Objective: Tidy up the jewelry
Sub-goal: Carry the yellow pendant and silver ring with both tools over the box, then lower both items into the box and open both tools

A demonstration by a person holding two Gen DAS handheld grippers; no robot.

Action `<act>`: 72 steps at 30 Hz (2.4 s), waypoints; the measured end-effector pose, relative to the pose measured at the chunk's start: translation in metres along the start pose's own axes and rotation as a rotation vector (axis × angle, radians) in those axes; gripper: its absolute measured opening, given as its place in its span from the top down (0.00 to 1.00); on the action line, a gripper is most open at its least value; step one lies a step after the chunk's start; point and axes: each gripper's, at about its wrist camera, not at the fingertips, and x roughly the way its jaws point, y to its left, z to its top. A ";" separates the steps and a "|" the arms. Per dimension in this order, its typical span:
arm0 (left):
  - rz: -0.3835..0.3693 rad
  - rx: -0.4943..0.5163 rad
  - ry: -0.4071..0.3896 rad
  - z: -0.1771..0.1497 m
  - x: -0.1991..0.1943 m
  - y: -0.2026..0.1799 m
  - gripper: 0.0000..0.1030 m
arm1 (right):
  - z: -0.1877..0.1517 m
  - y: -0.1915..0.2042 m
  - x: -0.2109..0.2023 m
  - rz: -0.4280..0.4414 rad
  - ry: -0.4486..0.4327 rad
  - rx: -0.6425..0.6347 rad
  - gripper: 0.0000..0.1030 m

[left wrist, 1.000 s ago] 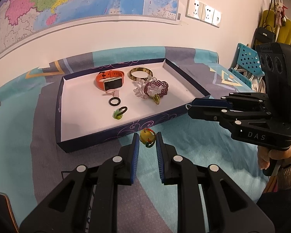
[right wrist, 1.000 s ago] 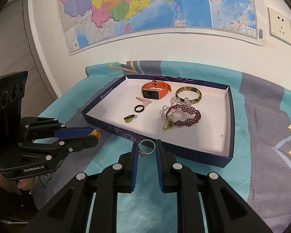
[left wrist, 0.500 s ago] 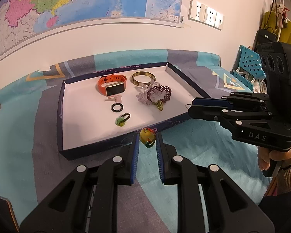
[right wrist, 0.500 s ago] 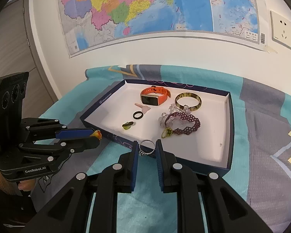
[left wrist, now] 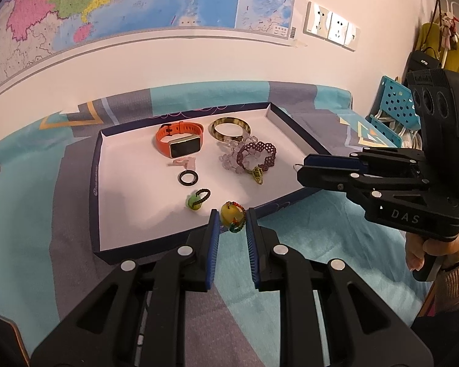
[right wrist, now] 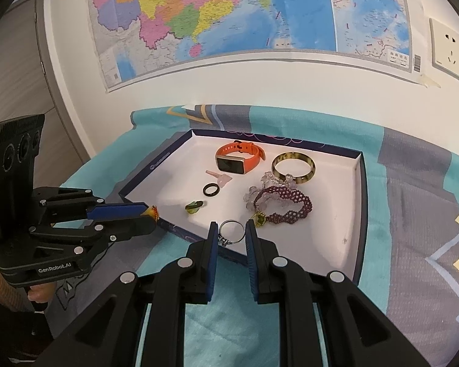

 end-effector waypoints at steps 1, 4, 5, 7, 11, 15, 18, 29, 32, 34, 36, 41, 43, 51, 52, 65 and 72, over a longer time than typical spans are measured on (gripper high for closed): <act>0.001 0.000 0.000 0.000 0.001 0.000 0.83 | 0.001 -0.001 0.001 0.000 0.002 0.001 0.85; 0.005 -0.002 0.001 0.002 0.002 0.001 0.83 | 0.002 -0.002 0.005 -0.001 0.007 0.003 0.85; 0.005 -0.003 0.002 0.002 0.003 0.002 0.83 | 0.003 -0.003 0.006 -0.002 0.009 0.002 0.85; 0.007 -0.002 0.003 0.004 0.004 0.002 0.83 | 0.003 -0.003 0.007 -0.002 0.011 0.003 0.85; 0.011 -0.003 0.004 0.006 0.007 0.004 0.83 | 0.005 -0.005 0.010 -0.003 0.014 0.006 0.85; 0.017 -0.005 0.008 0.009 0.011 0.006 0.83 | 0.007 -0.007 0.013 -0.008 0.017 0.007 0.85; 0.020 -0.005 0.013 0.010 0.014 0.007 0.83 | 0.008 -0.010 0.016 -0.010 0.021 0.011 0.85; 0.032 0.000 0.028 0.014 0.025 0.007 0.83 | 0.010 -0.015 0.031 -0.023 0.044 0.018 0.85; 0.034 0.001 0.034 0.015 0.029 0.007 0.83 | 0.010 -0.016 0.035 -0.026 0.050 0.020 0.85; 0.035 0.002 0.037 0.016 0.030 0.007 0.83 | 0.010 -0.016 0.036 -0.029 0.055 0.020 0.84; 0.038 0.002 0.040 0.016 0.033 0.007 0.83 | 0.009 -0.017 0.038 -0.031 0.059 0.023 0.85; 0.044 -0.003 0.048 0.017 0.038 0.008 0.83 | 0.008 -0.021 0.043 -0.038 0.071 0.030 0.85; 0.047 -0.005 0.051 0.017 0.039 0.008 0.83 | 0.008 -0.022 0.045 -0.038 0.077 0.033 0.84; 0.052 -0.013 0.067 0.017 0.047 0.012 0.83 | 0.006 -0.025 0.052 -0.051 0.094 0.045 0.84; 0.053 -0.014 0.069 0.017 0.048 0.012 0.83 | 0.006 -0.026 0.053 -0.053 0.096 0.048 0.84; 0.062 -0.025 0.081 0.016 0.056 0.014 0.82 | 0.006 -0.026 0.063 -0.051 0.121 0.058 0.84; 0.070 -0.030 0.074 0.015 0.055 0.014 0.78 | 0.005 -0.026 0.059 -0.060 0.109 0.061 0.78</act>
